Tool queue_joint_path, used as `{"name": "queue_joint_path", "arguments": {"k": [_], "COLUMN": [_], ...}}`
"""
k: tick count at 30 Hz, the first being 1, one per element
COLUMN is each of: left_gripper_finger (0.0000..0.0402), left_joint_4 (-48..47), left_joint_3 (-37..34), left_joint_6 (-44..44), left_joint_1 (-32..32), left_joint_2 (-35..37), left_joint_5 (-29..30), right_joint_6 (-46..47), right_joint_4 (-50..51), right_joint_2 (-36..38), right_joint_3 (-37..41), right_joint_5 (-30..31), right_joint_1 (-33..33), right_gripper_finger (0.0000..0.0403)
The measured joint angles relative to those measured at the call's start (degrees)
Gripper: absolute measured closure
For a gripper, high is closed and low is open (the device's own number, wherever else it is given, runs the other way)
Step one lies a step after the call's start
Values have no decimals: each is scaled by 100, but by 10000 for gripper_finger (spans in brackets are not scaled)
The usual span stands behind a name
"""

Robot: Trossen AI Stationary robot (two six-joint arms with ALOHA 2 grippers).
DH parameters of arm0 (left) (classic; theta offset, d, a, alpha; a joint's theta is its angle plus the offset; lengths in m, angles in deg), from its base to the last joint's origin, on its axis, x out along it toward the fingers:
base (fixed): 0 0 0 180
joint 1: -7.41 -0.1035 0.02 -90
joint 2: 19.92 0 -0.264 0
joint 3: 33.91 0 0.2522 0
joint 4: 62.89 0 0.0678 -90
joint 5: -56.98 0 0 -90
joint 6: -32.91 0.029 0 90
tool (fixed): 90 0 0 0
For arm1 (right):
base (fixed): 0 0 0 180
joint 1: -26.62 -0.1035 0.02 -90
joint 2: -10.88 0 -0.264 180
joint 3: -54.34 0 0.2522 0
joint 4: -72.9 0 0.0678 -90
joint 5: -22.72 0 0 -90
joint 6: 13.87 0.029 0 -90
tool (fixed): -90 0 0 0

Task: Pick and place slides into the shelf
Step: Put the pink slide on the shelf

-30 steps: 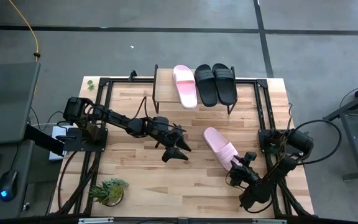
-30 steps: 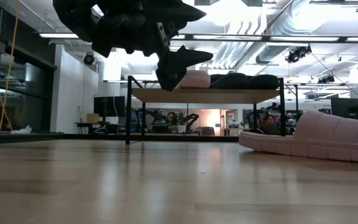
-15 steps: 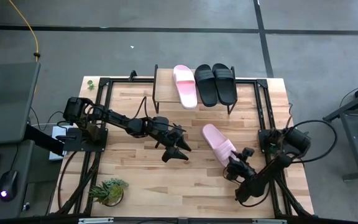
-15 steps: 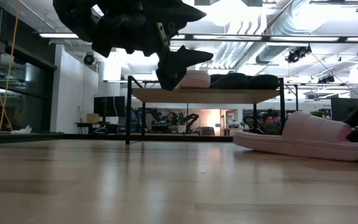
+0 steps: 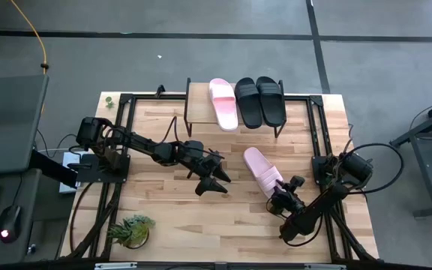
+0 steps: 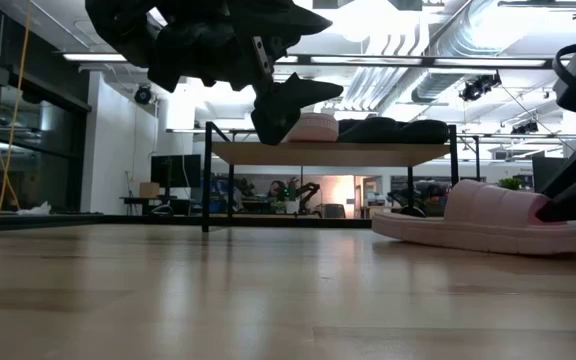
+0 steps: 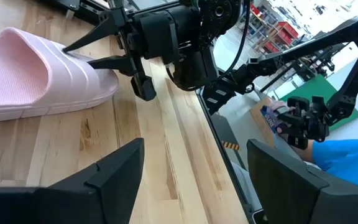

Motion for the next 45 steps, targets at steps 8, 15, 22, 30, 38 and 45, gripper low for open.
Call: {"name": "queue_joint_path", "arguments": {"k": [8,15,22,30,38,45], "left_gripper_finger": [137,137,137,137,137,137], "left_joint_4": [0,0,44,-16,-855,-1895], "left_joint_3": [0,0,0,-1,-2,0], "left_joint_6": [-1,142,342,871,1673,2319], "left_joint_1": [0,0,2,0,50,42], "left_joint_2": [0,0,0,375,1102,1821], "left_joint_5": [0,-278,-746,-1269,-1632,-1216], "right_joint_6": [65,177,270,304,302,-123], "right_joint_4": [-95,-62,680,1697,2214,2235], "right_joint_2": [0,4,325,883,1500,2158], "right_joint_3": [0,0,-256,-806,-977,-977], "right_joint_5": [-45,0,135,787,1489,2149], "right_joint_1": [0,-15,-14,-78,-221,-214], "right_gripper_finger": [394,399,402,402,403,403]}}
